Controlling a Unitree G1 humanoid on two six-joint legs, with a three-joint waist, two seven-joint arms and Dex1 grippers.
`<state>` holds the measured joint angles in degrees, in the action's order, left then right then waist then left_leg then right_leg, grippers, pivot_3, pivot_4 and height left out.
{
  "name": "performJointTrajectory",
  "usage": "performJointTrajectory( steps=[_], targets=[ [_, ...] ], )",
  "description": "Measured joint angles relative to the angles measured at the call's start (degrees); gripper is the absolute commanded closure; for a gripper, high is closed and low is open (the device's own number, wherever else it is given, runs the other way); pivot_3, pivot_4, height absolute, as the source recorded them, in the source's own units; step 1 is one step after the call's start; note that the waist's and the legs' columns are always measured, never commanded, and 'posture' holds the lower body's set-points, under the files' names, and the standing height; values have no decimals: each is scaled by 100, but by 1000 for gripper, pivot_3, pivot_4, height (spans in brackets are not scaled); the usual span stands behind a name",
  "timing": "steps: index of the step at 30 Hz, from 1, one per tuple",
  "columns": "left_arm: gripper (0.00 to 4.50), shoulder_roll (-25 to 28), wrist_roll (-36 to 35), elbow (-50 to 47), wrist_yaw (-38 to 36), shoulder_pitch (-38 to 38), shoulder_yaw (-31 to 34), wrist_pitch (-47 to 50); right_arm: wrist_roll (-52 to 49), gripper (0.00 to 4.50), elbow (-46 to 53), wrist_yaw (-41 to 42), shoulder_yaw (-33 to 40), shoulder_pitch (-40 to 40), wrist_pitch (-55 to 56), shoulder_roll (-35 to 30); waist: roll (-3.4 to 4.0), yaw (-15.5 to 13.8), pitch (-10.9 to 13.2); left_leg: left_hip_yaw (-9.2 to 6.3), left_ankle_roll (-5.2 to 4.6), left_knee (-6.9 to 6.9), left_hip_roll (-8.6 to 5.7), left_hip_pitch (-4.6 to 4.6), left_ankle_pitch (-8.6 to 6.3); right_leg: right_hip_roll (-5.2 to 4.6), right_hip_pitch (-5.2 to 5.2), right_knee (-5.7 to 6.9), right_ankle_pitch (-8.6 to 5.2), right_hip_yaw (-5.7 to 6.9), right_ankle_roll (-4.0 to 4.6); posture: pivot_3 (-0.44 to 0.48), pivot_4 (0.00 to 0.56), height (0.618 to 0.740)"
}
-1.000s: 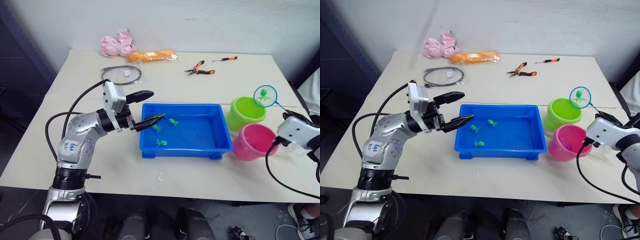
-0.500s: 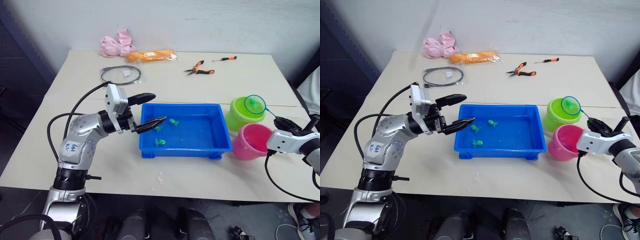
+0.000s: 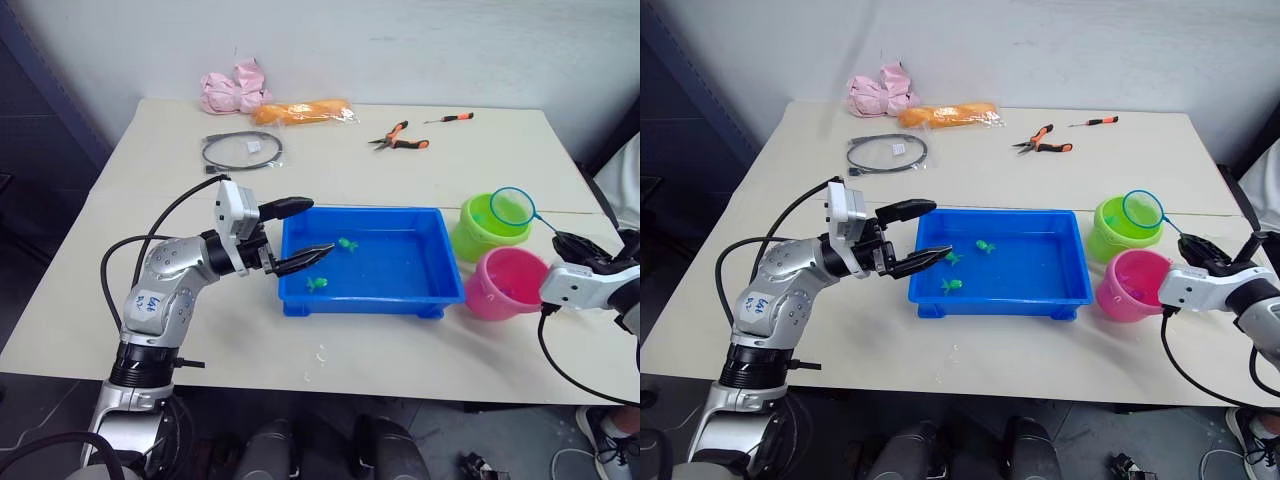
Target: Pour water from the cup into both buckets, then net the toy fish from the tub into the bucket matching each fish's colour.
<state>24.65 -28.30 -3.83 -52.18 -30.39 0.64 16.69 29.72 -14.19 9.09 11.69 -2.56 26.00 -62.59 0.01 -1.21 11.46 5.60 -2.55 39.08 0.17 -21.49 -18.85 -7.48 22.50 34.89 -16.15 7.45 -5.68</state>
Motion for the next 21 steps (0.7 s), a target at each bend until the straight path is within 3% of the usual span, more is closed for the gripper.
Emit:
performJointTrajectory(
  steps=[10, 13, 15, 18, 21],
  targets=[
    [33, -30, 9, -4, 9, 17, 2, -60, -424, 4500, -161, 86, 119, -396, -6, -49, 0, 4, 0, -1, 1, 0, 3, 1, 0, 0, 0, 1, 0, 0, 0, 0, 150, 740],
    [33, 102, 18, -15, -5, 197, 68, -63, -1615, 4500, 195, 808, 284, -536, -256, 177, 0, 19, 0, -2, 1, 0, 5, 2, 0, 1, -1, 1, 0, 1, 0, 0, 150, 740],
    [33, 290, 14, 4, -58, 323, 174, -64, -2918, 4500, 584, 1749, 274, -872, -908, 308, 1, 80, 1, -2, 1, 1, 9, 4, 1, 0, -1, -5, 1, 0, 1, 0, 150, 740],
    [33, 630, -11, 12, -173, 592, 434, -57, -4753, 4500, 1337, 2815, 359, -1452, -2331, 343, 3, 128, 2, -9, 2, 1, 20, 7, 0, -1, -3, 6, 0, 8, 6, 0, 150, 740],
    [33, 862, -36, 23, -266, 783, 656, -32, -5850, 4500, 2081, 3184, 283, -1753, -3948, 338, 0, 89, 1, -18, 1, 2, 22, 4, -3, -7, -6, 7, -1, 17, 11, 0, 150, 740]
  ],
)
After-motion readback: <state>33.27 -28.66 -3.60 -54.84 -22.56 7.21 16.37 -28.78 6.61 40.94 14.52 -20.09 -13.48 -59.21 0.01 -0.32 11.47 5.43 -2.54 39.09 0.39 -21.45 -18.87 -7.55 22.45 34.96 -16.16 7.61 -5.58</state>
